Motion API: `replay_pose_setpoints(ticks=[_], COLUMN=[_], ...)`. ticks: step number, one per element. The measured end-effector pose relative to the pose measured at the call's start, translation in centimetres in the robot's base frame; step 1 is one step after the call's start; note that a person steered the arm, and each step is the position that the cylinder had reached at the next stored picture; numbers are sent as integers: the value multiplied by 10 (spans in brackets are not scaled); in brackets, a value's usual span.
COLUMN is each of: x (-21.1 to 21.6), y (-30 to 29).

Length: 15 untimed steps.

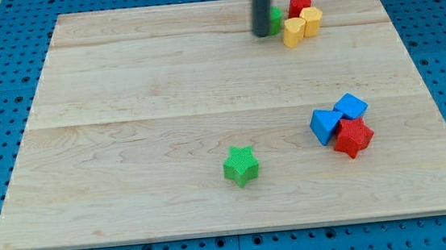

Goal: Move blue blocks away from the red star

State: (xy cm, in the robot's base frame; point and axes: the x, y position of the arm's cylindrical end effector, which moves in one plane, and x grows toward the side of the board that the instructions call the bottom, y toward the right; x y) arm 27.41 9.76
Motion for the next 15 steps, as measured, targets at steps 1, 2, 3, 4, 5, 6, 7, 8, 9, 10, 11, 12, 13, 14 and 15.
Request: replay_pose_setpoints(ticks=[1, 2, 3, 4, 5, 6, 7, 8, 9, 10, 11, 12, 13, 14, 15], x=[4, 77, 156, 153, 234, 204, 168, 167, 158, 157, 168, 204, 205, 205, 188], y=[-34, -62, 68, 151, 110, 31, 14, 18, 10, 10, 10, 24, 45, 45, 51])
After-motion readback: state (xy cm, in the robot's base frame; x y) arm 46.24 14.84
